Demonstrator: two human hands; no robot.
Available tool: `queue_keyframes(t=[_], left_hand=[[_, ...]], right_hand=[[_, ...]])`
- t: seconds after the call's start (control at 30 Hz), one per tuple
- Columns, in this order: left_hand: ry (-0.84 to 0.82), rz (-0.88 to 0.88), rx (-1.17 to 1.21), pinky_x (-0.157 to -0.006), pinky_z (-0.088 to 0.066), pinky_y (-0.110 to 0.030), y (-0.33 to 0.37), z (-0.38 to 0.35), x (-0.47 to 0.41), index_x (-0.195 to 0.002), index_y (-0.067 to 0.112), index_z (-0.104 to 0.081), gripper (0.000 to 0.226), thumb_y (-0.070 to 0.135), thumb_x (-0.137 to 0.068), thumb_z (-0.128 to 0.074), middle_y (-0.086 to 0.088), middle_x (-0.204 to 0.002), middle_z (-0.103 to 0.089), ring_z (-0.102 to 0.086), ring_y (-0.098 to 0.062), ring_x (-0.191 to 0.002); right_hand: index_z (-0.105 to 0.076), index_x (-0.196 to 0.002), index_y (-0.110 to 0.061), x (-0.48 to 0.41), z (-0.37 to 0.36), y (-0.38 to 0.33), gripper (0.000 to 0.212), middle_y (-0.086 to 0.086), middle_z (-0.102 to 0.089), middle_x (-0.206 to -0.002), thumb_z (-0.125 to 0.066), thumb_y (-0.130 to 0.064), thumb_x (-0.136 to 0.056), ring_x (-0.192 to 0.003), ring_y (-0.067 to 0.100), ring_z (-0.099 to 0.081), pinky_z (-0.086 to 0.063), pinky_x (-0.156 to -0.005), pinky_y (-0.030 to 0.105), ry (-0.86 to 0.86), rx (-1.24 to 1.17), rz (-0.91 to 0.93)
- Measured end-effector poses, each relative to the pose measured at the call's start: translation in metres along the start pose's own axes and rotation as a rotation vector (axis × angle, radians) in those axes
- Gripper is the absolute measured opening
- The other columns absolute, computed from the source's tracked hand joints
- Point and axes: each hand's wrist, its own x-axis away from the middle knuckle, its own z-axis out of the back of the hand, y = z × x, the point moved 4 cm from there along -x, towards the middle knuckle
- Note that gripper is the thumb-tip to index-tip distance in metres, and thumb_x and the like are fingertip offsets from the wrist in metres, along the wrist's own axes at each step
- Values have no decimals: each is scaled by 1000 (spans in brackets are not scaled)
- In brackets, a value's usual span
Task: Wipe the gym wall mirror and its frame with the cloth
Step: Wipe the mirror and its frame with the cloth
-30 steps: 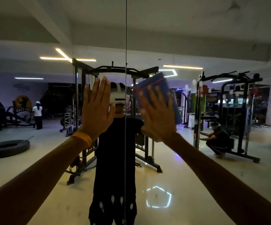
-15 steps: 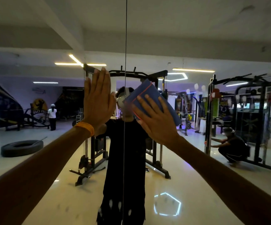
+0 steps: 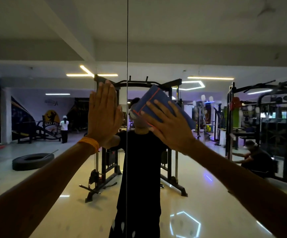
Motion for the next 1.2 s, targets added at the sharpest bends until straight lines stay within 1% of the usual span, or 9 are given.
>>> queue_keyframes(t=[0.2,0.37,0.47,0.63,0.7,0.83,0.9,1.1,1.2], left_hand=[[0,-22,14,-130,-1,-50,-1,7,-31,-163,3,-17,69,39,-105,-25,-16,-172,-10,-4,-30,-160],[5,21,58,-130,5,-43,-2,10,-63,-164,6,-15,69,39,-106,-27,-12,-173,-6,1,-26,-161],[6,-25,36,-130,4,-45,-5,9,-78,-164,4,-16,71,43,-105,-23,-14,-173,-9,-1,-27,-161],[38,-41,-7,-130,1,-47,-29,6,-114,-164,6,-14,72,47,-105,-20,-11,-174,-6,1,-24,-161],[62,-18,-26,-130,-2,-48,-42,9,-132,-165,8,-12,72,49,-106,-18,-10,-174,-5,1,-24,-161],[70,7,-12,-130,-5,-51,-68,15,-162,-165,8,-14,76,56,-106,-11,-11,-173,-10,-3,-25,-161],[71,-28,-19,-130,-3,-49,-77,17,-168,-165,9,-14,79,60,-105,-6,-11,-173,-10,-3,-24,-160],[97,-104,-62,-130,-6,-50,-83,16,-165,-165,10,-11,75,56,-106,-9,-9,-173,-5,0,-23,-161],[97,-104,-52,-130,-5,-48,-84,16,-166,-165,10,-12,74,55,-106,-13,-9,-173,-7,-1,-24,-160]], right_hand=[[-24,-164,-26,-65,36,110,59,9,-19,-171,-21,-48,-109,-158,29,-15,-3,-126,51,155,-80,-572],[-26,-162,-25,-57,9,27,58,10,-26,-169,-16,-47,-110,-157,31,-21,-3,-126,52,121,10,-189],[-26,-162,-29,-69,16,51,56,5,-25,-170,-27,-46,-109,-158,26,-17,-5,-127,50,99,27,-37],[-30,-162,-27,-131,44,146,58,8,-27,-169,-24,-46,-108,-157,28,-20,-13,-126,55,242,-39,-567],[-27,-163,-26,-149,45,131,59,10,-27,-169,-23,-45,-107,-157,31,-21,-13,-126,57,285,-12,-624],[-12,-163,-33,-161,27,60,56,4,-19,-171,-22,-46,-110,-159,24,-13,-1,-127,50,139,109,-37],[-12,-161,-36,-176,33,79,53,1,-19,-171,-24,-46,-111,-158,20,-11,2,-128,47,107,101,56],[-24,-163,-28,-222,63,185,59,9,-26,-169,-20,-44,-107,-157,31,-18,-12,-126,59,293,-22,-660],[-23,-162,-29,-243,45,121,56,10,-29,-168,-32,-42,-109,-157,30,-20,-15,-124,60,347,35,-539]])
